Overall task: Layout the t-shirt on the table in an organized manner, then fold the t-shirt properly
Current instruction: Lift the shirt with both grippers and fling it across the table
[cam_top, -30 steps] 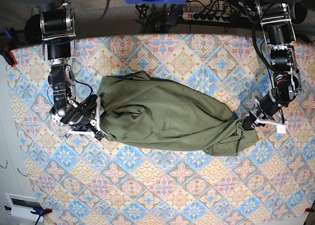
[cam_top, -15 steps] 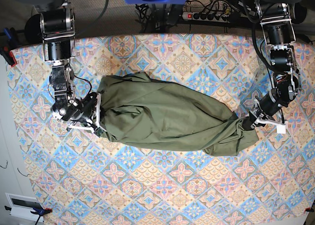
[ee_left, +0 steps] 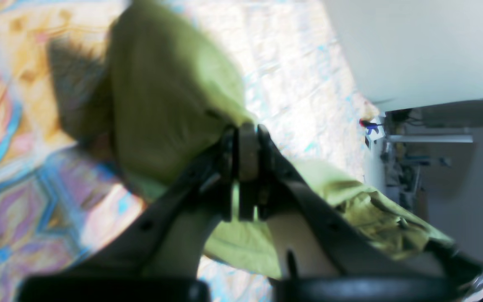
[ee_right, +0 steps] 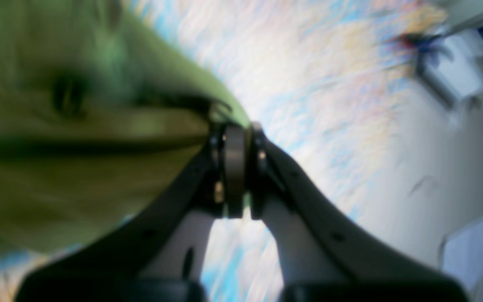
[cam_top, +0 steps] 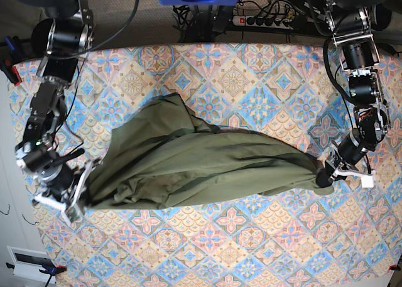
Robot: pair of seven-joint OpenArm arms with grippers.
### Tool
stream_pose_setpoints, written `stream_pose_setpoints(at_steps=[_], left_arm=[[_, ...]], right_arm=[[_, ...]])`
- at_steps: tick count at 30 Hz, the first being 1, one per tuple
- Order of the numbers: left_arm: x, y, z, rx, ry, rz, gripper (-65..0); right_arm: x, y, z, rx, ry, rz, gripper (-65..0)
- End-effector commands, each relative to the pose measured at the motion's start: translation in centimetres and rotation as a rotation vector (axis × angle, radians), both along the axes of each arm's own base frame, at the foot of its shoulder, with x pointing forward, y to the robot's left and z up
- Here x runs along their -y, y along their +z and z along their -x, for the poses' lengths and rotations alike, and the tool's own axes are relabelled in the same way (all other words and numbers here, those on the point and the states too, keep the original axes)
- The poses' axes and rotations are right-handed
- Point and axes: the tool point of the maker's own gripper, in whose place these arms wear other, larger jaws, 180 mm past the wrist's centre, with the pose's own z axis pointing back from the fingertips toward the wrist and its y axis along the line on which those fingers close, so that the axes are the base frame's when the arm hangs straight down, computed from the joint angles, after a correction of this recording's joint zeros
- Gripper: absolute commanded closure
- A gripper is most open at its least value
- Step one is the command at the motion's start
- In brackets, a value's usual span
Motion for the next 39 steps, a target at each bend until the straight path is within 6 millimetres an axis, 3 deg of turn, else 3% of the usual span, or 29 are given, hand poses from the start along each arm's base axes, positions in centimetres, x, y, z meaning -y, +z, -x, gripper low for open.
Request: stream_pose_setpoints(at_steps=[1, 3, 7, 12, 16, 19, 21, 22, 23, 26, 30, 34, 37, 39], left_arm=[[-0.3, 3.3, -1.7, 0.095, 0.009, 0.004, 0.0], [-0.1, 5.2, -2.9, 0.139, 0.009, 0.008, 0.0], [0.4, 9.5, -5.4, 0.238, 0.007, 0.022, 0.0], [0.4, 14.8, -9.5, 0.330, 0.023, 0.091, 0.0], [0.4, 19.7, -11.9, 0.423, 0.014, 0.127, 0.0], [0.5, 23.0, -12.0, 0.529, -0.023, 0.093, 0.0], [-0.6, 24.1, -11.4, 0.563, -0.029, 0.058, 0.0], [-1.1, 24.6, -11.1, 0.577, -0.030, 0.059, 0.0], [-1.5, 24.7, -10.6, 0.583, -0.032, 0.061, 0.0], [-1.1, 21.1, -7.9, 0.514, -0.091, -0.004, 0.0], [-0.2, 13.4, -1.9, 0.357, -0.172, -0.153, 0.0], [0.9, 5.3, 3.5, 0.162, -0.221, -0.159, 0.0], [0.8, 0.6, 6.8, 0.033, -0.225, -0.139, 0.0], [0.6, -1.6, 8.7, -0.018, -0.205, -0.129, 0.0]], right_arm=[[1.1, 4.9, -1.7, 0.124, -0.010, -0.031, -1.1], [2.4, 7.6, -3.4, 0.164, -0.024, -0.085, -1.1], [2.9, 14.9, -7.5, 0.252, -0.011, -0.162, -1.1], [-0.3, 22.8, -11.2, 0.344, 0.096, -0.168, -1.1], [-1.8, 28.6, -11.5, 0.425, 0.139, -0.137, -1.1], [-1.6, 28.8, -11.3, 0.425, 0.137, -0.139, -1.1], [-1.3, 30.5, -10.2, 0.474, 0.128, -0.121, -1.1], [-1.1, 30.0, -9.7, 0.477, 0.120, -0.112, -1.1], [-0.7, 28.2, -9.4, 0.454, 0.105, -0.107, -1.1], [2.6, 21.5, -7.6, 0.362, 0.031, -0.043, -1.1], [4.0, 10.6, -3.3, 0.189, -0.003, -0.020, -1.1], [3.3, 0.8, 1.9, -0.002, 0.012, 0.017, -1.1], [2.8, -3.9, 5.3, -0.114, 0.026, 0.033, -1.1], [2.7, -6.0, 6.7, -0.168, 0.031, 0.035, -1.1]])
